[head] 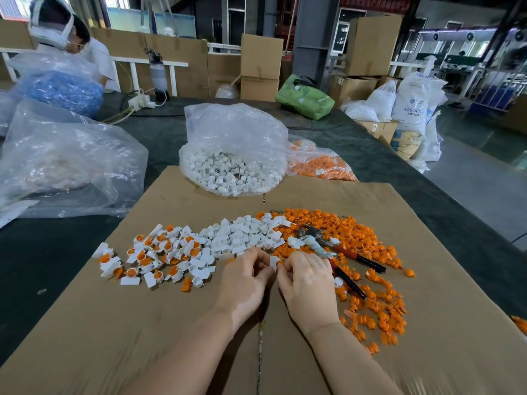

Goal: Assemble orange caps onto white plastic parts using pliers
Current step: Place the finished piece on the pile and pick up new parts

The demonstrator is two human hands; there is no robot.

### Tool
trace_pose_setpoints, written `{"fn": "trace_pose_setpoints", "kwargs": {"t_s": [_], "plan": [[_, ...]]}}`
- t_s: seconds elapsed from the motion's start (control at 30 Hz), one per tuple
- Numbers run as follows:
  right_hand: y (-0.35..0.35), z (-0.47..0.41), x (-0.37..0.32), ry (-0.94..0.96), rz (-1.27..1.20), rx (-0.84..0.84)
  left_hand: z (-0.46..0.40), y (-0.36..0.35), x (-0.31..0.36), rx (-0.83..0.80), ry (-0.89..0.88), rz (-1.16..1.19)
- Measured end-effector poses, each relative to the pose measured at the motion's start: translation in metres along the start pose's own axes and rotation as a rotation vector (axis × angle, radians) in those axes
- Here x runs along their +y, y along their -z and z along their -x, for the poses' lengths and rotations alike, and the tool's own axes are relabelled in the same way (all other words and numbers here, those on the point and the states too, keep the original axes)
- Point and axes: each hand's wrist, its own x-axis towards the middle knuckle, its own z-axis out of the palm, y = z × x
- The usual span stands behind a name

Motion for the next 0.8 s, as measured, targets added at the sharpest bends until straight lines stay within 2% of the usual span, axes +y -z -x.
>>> {"fn": "trace_pose_setpoints", "kwargs": {"t_s": [0.17,0.43,0.8], "plan": [[-0.0003,0.0005,0.0007,0.006,-0.031,-0.007,0.0005,-0.0015,-0.002,0.026,-0.012,0.012],[-0.0002,0.0019,0.0028,0.027,-0.16,-0.012,-0.0008,0.0019,0.0002,0.012,0.091,0.395],[0.002,-0.0001,0.0025,0.077,-0.189,-0.057,0.0001,0.003,-0.0007,-0.01,0.09,0.387]]}}
